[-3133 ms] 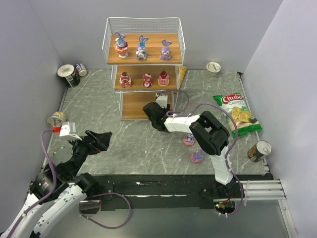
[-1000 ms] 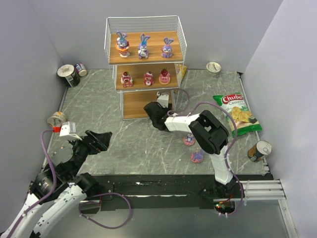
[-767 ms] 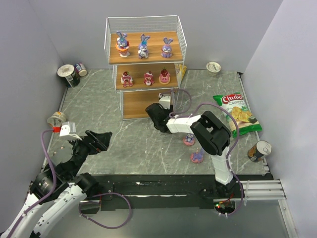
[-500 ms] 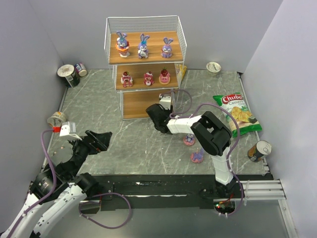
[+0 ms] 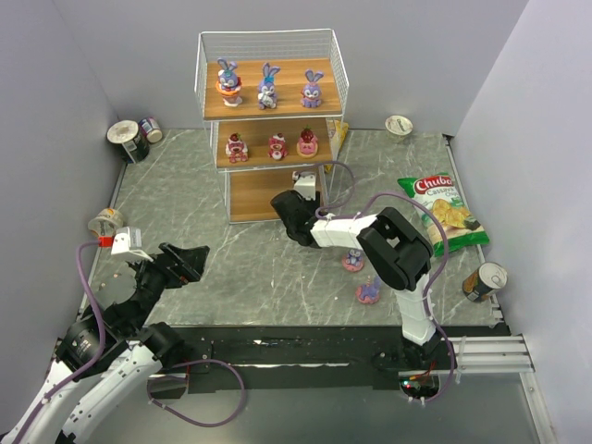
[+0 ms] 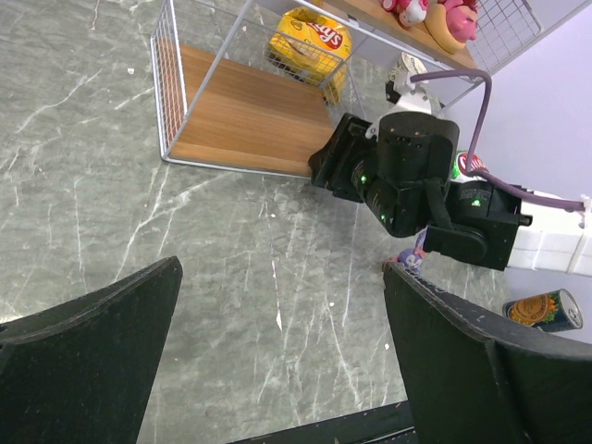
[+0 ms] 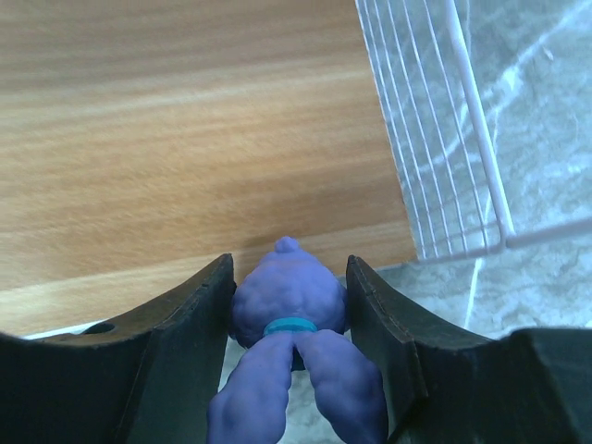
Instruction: Place and organize the plastic toys onto the shelf
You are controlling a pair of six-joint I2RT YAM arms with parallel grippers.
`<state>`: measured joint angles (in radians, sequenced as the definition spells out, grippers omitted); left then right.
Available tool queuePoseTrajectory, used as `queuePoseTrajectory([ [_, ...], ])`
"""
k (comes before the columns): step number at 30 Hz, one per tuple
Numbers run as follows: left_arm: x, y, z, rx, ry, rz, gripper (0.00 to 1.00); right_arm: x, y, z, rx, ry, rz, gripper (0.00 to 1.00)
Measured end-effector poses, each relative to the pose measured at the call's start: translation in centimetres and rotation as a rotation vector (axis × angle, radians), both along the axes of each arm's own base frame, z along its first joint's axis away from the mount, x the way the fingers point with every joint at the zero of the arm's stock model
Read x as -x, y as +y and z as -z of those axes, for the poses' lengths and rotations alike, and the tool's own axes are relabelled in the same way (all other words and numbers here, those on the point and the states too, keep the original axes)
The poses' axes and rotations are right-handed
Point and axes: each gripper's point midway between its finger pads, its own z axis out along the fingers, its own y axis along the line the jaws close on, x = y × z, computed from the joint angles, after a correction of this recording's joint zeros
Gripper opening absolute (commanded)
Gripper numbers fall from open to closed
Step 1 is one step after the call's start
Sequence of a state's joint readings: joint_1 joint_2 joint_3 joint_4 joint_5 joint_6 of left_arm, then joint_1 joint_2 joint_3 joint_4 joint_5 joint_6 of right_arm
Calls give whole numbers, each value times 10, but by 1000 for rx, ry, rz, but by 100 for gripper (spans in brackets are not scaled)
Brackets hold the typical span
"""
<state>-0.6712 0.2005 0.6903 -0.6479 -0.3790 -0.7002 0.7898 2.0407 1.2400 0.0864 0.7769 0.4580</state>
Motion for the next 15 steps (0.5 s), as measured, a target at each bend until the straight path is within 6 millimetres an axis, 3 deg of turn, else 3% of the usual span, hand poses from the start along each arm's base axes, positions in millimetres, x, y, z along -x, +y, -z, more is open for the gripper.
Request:
queuePoseTrajectory([
  [4,0,0,0,0,0,0,96,-5,7,-7,-22,-13,-10,29],
  [15,0,0,0,0,0,0,96,-10,11,-3,-53,36,-23,33],
])
